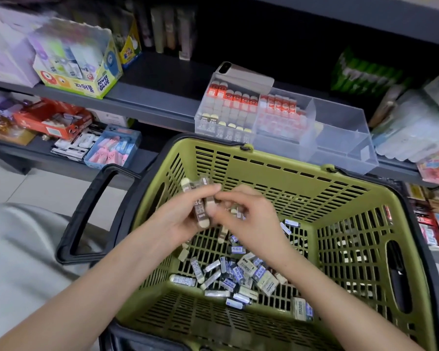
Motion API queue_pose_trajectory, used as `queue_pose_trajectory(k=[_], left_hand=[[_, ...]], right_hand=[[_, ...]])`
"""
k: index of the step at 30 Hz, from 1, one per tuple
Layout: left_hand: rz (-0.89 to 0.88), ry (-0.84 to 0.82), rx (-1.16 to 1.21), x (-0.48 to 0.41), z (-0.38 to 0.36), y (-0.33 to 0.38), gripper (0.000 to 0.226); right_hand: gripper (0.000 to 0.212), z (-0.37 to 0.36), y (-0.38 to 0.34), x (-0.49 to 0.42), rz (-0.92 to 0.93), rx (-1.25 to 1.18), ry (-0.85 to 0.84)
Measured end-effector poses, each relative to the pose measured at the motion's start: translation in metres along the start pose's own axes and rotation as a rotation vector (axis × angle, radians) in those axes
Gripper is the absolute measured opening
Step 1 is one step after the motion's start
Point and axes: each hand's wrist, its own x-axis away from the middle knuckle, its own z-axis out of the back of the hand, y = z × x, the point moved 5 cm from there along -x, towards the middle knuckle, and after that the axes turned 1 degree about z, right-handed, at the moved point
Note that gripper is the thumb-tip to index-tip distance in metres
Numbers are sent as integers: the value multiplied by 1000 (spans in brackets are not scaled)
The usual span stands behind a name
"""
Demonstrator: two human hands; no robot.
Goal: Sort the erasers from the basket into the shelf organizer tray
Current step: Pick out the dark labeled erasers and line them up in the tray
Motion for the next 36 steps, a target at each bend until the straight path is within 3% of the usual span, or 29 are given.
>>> queue_pose_trajectory(k=[2,3,6,9,12,15,21,24,26,30,36], left_hand=[[-24,51,73,1,9,8,40],[-50,58,77,1,11,13,36],[-130,20,87,2,12,27,12],[-165,-37,137,3,10,32,11],[-155,-89,186,6,8,32,8],[-117,-119,283,8,7,33,7],[-32,-254,443,12,2,37,26],[-14,-304,490,14,1,39,34],[-16,-302,481,15,2,40,31],[-19,-307,465,16,1,39,35],[-53,-238,395,15,3,39,20]], right_hand=[[11,0,22,2,-79,-185,92],[10,-10,34,3,-115,-130,36],[25,-73,78,20,-211,273,-470],[48,-121,108,34,-202,560,-637],[54,-149,118,35,-118,734,-654],[45,-159,123,38,-135,703,-668],[9,-134,128,20,-411,12,-390],[27,-136,125,4,-398,-185,-380],[34,-144,124,-2,-343,-110,-458],[38,-159,123,-8,-130,375,-568],[33,-154,128,-12,-47,415,-498]])
